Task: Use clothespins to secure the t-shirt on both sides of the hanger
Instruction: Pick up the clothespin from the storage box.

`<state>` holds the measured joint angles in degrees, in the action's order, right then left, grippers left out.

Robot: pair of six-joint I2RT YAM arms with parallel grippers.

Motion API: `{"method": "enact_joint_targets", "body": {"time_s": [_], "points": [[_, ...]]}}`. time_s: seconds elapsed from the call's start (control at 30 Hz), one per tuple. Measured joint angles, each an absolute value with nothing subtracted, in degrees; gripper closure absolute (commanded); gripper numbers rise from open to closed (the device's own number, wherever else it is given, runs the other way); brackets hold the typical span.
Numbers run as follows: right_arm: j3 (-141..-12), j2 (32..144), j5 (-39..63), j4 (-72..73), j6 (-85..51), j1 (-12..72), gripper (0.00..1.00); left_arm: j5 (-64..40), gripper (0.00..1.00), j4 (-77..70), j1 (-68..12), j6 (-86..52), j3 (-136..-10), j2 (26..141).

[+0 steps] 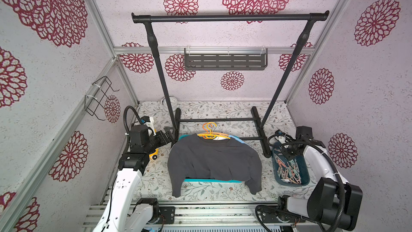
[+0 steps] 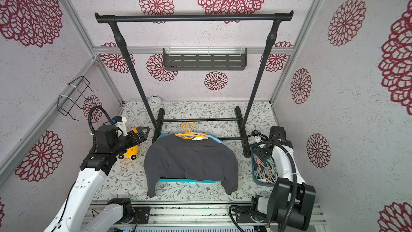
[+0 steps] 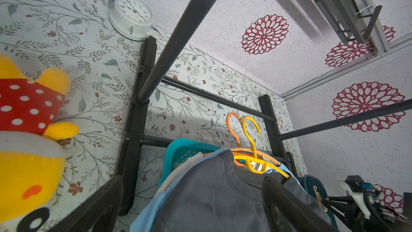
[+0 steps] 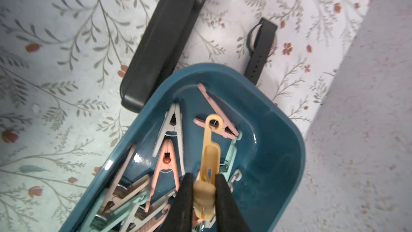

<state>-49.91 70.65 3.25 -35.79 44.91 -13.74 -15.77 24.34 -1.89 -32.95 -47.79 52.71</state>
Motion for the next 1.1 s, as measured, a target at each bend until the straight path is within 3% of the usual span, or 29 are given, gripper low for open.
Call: {"method": "enact_joint_targets", "body": {"time_s": [0.6,1.1], "points": [[-45.39,51.27,15.29,-30.46,27.51,-13.74,0.84,-16.43,0.05,23.29,-3.46,-33.01,-47.88,54.5],[-37.23,41.8,32.51,-11.05,2.15,-12.99,0.85,-16.75,0.05,20.25,-23.09,-29.78,-54.26,60.45]]}}
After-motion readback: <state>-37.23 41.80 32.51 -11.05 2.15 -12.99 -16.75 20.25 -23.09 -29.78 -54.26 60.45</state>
